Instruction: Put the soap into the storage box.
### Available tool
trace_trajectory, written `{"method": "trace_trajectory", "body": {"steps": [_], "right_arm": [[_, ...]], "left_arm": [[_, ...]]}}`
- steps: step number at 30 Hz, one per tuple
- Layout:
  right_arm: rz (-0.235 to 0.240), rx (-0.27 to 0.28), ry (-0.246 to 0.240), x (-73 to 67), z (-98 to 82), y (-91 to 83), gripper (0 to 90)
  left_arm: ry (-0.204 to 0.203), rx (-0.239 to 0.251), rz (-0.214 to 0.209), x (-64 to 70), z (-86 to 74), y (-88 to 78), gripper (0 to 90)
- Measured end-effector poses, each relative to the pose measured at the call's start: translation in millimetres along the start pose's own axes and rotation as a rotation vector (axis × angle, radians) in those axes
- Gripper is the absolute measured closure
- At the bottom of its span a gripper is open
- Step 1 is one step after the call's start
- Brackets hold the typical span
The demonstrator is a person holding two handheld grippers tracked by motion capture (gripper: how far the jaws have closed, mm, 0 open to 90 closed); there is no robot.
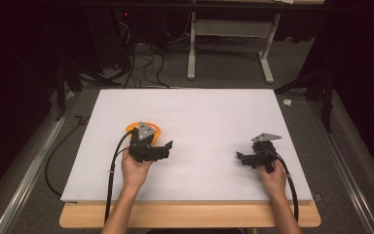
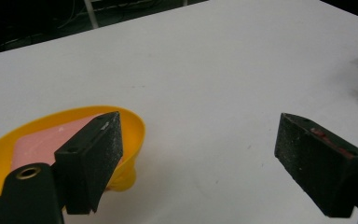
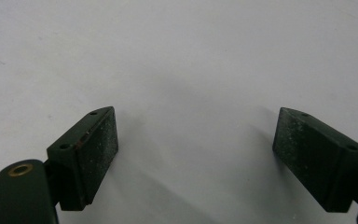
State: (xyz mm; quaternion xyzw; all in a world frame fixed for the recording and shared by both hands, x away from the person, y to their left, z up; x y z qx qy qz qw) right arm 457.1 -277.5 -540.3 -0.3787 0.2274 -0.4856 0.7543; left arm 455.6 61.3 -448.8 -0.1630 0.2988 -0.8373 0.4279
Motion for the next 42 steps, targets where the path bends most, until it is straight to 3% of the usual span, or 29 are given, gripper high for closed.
{"method": "trace_trajectory", "body": {"steps": [16, 28, 36, 42], "right_arm": [[0.0, 0.0, 0.0, 0.0, 0.0, 0.0, 14.7], [0.0, 0.0, 0.0, 0.0, 0.0, 0.0, 14.7], [-0.001, 0.0, -0.001, -0.1, 0.0, -0.1, 14.7], [-0.001, 0.0, -0.001, -0.1, 0.0, -0.1, 14.7]], "left_arm": [[0.035, -0.009, -0.051, 17.8, -16.0, -3.0, 16.0], [0.048, -0.016, -0.092, 28.5, -25.8, 3.9, 16.5], [0.047, -0.043, -0.11, 34.3, -36.4, 15.2, 16.7], [0.026, -0.087, -0.111, 36.5, -50.9, 32.6, 17.5]]}}
Point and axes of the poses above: each handheld gripper's, and its own axes: y roughly forward along the jaws, z roughly out of its top, x roughly to its right, the point moved 8 cm from there along y, roughly forward along the jaws, and after that the axes turned 7 degrees about -x, right-handed, at the moved point
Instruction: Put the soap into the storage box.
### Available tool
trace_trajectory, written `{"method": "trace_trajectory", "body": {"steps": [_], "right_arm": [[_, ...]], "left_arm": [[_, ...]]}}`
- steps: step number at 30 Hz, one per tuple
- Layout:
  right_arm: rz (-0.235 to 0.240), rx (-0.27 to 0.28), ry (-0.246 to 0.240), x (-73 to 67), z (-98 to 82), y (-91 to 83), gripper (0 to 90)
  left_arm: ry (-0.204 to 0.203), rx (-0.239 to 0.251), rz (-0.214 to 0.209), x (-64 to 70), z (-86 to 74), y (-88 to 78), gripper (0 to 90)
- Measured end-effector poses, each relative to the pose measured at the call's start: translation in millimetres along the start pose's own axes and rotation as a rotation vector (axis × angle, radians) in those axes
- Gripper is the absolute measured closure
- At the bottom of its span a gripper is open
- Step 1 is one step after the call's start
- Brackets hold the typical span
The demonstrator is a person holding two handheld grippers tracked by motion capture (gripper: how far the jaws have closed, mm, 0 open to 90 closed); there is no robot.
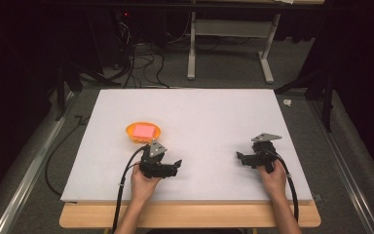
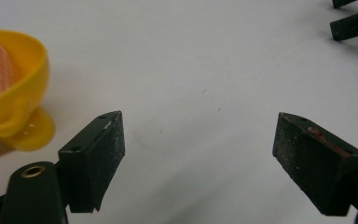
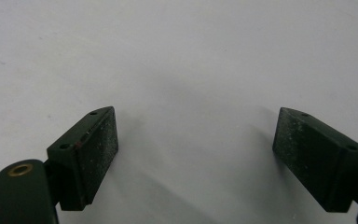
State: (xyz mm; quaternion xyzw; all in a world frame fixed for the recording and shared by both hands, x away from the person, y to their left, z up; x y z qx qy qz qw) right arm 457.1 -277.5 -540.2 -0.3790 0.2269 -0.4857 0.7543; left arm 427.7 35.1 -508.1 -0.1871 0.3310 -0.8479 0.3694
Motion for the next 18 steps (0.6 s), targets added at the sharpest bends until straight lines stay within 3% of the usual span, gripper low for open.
{"method": "trace_trajectory", "body": {"steps": [8, 10, 18], "right_arm": [[0.001, -0.001, 0.001, 0.0, 0.0, 0.0, 14.7], [0.001, 0.0, 0.001, 0.0, 0.0, 0.0, 14.7], [0.001, 0.0, 0.001, 0.0, 0.0, 0.0, 14.7]], "left_arm": [[-0.002, -0.054, 0.075, -7.7, -12.9, 23.9, 17.4], [-0.003, -0.09, 0.091, -9.5, -16.9, 29.2, 17.3], [-0.006, -0.09, 0.082, -9.5, -16.7, 29.5, 16.8]]}}
Point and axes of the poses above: each handheld gripper's, and its own axes: y roughly forward along the jaws, z roughly out of its top, x roughly to its right, the point moved 8 cm from there along y, roughly forward along the jaws, and after that the axes turned 7 degrees about -x, right-handed, at the moved point
